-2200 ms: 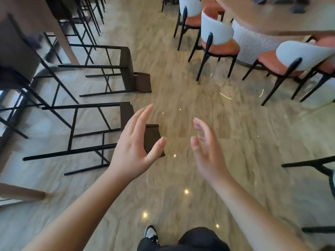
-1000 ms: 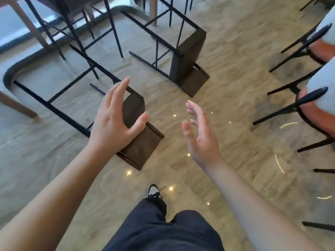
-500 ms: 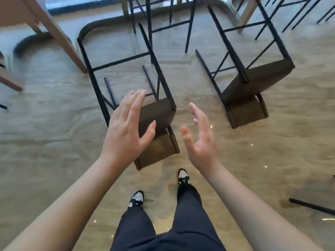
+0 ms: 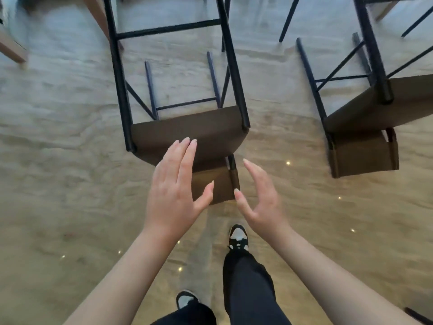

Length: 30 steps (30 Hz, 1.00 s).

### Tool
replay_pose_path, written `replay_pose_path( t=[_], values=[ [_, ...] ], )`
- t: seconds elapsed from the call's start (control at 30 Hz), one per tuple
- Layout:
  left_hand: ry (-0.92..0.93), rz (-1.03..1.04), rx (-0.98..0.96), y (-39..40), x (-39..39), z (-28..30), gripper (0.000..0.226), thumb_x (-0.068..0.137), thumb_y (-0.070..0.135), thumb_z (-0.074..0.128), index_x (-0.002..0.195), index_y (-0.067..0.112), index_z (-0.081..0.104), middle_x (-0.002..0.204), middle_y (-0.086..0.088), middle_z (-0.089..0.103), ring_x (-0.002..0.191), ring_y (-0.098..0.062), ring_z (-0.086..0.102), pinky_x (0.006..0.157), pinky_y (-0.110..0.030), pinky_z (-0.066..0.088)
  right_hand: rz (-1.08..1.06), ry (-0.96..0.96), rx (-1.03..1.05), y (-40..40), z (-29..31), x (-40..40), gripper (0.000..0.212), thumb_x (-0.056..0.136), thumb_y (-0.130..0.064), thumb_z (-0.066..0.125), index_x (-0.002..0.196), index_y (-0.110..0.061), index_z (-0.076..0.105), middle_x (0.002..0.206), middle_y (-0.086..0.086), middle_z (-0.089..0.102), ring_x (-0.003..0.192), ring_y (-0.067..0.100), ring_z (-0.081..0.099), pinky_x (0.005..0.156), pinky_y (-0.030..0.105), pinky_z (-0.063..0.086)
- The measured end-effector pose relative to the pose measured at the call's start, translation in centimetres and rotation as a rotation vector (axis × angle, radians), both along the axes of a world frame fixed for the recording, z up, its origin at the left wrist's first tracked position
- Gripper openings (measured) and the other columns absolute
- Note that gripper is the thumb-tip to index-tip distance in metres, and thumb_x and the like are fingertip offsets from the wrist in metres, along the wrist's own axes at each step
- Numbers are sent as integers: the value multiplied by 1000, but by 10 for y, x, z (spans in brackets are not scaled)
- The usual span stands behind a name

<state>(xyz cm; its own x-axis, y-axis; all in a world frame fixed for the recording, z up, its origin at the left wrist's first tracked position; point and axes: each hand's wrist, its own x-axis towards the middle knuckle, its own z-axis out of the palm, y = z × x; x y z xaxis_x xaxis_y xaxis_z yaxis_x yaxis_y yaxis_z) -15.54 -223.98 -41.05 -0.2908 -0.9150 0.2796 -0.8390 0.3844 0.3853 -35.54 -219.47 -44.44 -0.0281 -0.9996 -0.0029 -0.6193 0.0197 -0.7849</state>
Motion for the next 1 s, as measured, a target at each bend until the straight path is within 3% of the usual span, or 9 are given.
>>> replay_pose_path(
  t=[0.2, 0.33, 0.43, 0.57, 0.7, 0.77, 0.9, 1.0],
  values=[
    [-86, 21, 128, 11, 8, -158, 79, 89, 45, 59, 152, 4, 36, 154, -13, 41, 146, -29, 36, 117, -39, 30, 140, 78, 64, -14, -171, 6, 64, 90, -31, 61, 147, -17, 35, 148, 0, 43, 138, 13, 39, 114, 31, 32],
    [-195, 58, 227, 8, 23, -276, 86, 84, 48, 66, 154, 8, 33, 157, -10, 39, 147, -26, 34, 118, -38, 28, 259, 170, 114, -29, -276, 5, 66, 89, -43, 53, 147, -22, 32, 149, -1, 42, 138, 13, 36, 114, 32, 31],
    [-276, 57, 288, 8, 30, -365, 86, 86, 52, 63, 154, 10, 32, 157, -9, 39, 146, -27, 35, 115, -42, 34, 342, 245, 139, -32, -354, 8, 68, 89, -38, 59, 149, -18, 31, 151, 2, 40, 141, 16, 34, 115, 37, 32],
    [-399, 21, 326, 5, 34, -460, 82, 87, 52, 65, 151, 13, 32, 154, -9, 43, 144, -28, 41, 113, -42, 32, 392, 334, 175, -34, -439, 14, 71, 90, -36, 62, 150, -17, 29, 153, 4, 36, 143, 19, 31, 115, 41, 32],
    [-509, -26, 382, 10, 38, -523, 88, 80, 51, 73, 149, 11, 34, 151, -13, 46, 141, -31, 44, 110, -46, 40, 523, 463, 165, -32, -500, 21, 77, 88, -36, 64, 151, -20, 23, 155, 5, 32, 145, 24, 28, 115, 47, 30],
    [-557, -66, 463, 19, 40, -546, 93, 83, 48, 72, 154, 13, 24, 158, -12, 35, 148, -30, 33, 116, -47, 32, 600, 564, 176, -29, -525, 23, 83, 88, -36, 65, 152, -22, 15, 158, 6, 25, 147, 27, 21, 116, 52, 27],
    [-713, -139, 632, 40, 39, -586, 97, 90, 28, 64, 160, 14, -2, 168, -14, 0, 155, -34, 0, 122, -54, 14, 789, 821, 203, -19, -570, 28, 93, 90, -20, 60, 152, -25, -9, 163, 9, -10, 150, 32, -9, 113, 66, 11],
    [-812, -124, 704, 46, 41, -601, 95, 97, 16, 54, 157, 20, -20, 166, -13, -17, 154, -38, -10, 122, -59, 11, 780, 942, 213, -14, -585, 25, 93, 92, -19, 57, 152, -24, -14, 161, 15, -18, 149, 36, -13, 111, 68, 12]
  ],
)
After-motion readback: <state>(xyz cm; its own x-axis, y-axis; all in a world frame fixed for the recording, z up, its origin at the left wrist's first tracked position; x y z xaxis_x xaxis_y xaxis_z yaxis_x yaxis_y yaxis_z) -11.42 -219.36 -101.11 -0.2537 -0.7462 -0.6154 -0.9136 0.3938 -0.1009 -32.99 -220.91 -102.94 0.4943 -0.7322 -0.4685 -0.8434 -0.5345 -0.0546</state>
